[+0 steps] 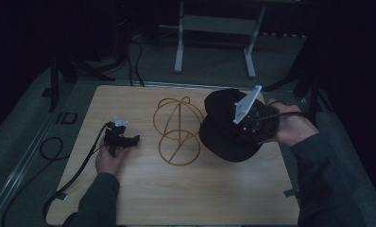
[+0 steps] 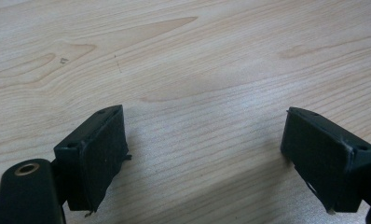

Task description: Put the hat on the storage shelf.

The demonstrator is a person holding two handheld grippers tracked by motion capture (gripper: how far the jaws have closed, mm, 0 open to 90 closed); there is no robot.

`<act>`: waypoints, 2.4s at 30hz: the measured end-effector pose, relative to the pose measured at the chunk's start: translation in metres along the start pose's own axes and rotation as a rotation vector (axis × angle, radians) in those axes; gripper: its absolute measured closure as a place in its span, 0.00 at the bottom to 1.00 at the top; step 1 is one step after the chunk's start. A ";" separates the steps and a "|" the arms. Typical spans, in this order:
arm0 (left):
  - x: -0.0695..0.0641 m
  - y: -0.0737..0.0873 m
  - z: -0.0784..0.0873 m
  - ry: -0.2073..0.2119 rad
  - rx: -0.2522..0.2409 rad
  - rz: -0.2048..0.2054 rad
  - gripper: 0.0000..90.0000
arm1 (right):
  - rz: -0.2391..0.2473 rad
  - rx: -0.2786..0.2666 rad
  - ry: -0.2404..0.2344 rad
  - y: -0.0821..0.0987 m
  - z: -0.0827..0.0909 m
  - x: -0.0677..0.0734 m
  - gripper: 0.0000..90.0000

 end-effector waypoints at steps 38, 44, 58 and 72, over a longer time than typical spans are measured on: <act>0.000 0.000 0.000 0.000 -0.001 0.000 0.15 | 0.049 -0.078 0.031 -0.048 0.024 -0.017 0.89; 0.000 0.000 0.000 0.000 -0.001 0.000 0.15 | 0.057 -0.082 0.037 -0.054 0.023 -0.018 0.89; 0.000 0.000 0.000 0.000 0.001 -0.001 0.15 | 0.091 -0.102 0.035 -0.072 0.025 -0.016 0.89; 0.000 0.000 0.000 0.001 0.001 0.001 0.15 | 0.123 -0.091 0.023 -0.091 0.021 -0.011 0.89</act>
Point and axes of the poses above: each handheld gripper's, and its own axes: z roughly backward along the jaws, y roughly out of its underside, x roughly to its left, the point moved 1 cm from there along -z, roughly forward along the jaws, and after that the axes turned 3 degrees about x, right-handed, at the moved point
